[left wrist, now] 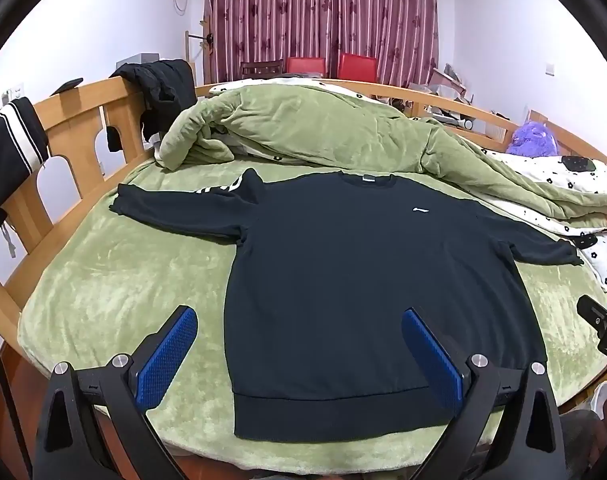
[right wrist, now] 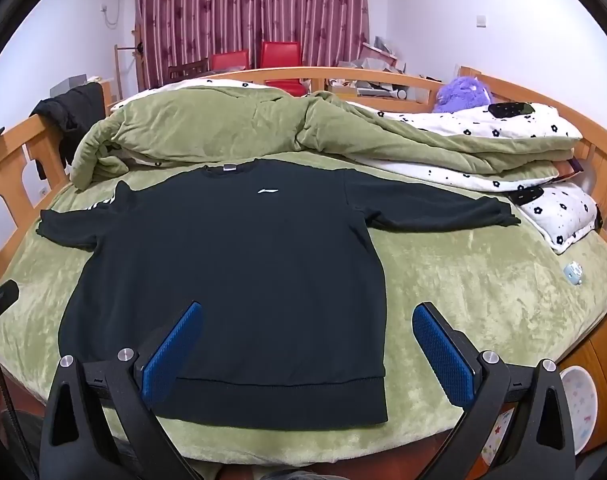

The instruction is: Fold small clothes

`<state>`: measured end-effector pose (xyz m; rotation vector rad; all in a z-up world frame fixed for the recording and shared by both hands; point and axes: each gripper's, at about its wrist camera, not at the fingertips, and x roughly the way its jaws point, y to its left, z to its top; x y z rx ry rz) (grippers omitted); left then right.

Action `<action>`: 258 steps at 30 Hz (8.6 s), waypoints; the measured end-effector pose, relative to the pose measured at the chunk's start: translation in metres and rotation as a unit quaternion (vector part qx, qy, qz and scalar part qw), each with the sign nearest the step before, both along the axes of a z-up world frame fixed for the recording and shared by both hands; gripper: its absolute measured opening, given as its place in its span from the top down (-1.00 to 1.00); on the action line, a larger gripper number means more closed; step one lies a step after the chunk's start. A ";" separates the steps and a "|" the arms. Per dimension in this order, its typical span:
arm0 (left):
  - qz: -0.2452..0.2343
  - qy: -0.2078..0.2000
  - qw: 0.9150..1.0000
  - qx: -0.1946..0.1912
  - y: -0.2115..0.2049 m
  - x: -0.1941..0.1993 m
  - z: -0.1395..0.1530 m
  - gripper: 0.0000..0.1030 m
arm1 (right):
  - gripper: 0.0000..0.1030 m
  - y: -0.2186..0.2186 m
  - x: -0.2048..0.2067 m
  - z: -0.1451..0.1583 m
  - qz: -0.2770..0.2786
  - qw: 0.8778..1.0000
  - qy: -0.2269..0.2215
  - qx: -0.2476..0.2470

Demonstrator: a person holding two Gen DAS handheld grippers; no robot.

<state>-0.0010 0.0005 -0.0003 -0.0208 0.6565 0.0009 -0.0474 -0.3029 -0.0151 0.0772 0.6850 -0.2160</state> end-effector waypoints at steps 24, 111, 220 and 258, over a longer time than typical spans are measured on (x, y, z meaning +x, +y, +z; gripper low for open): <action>-0.004 0.014 1.000 0.007 -0.010 -0.003 0.000 -1.00 | -0.99 0.003 0.003 -0.004 0.001 1.000 0.005 -0.003; 0.006 0.024 0.999 -0.025 0.016 -0.005 -0.018 -1.00 | -0.99 0.020 0.004 -0.004 0.024 1.000 0.004 0.004; -0.029 0.086 0.994 -0.054 -0.135 0.375 -0.105 0.88 | -0.71 -0.090 0.185 -0.066 0.052 0.980 0.008 0.192; 0.019 0.029 0.998 0.052 0.002 0.208 -0.072 -0.34 | -0.51 0.025 0.183 -0.042 0.110 0.991 -0.009 0.082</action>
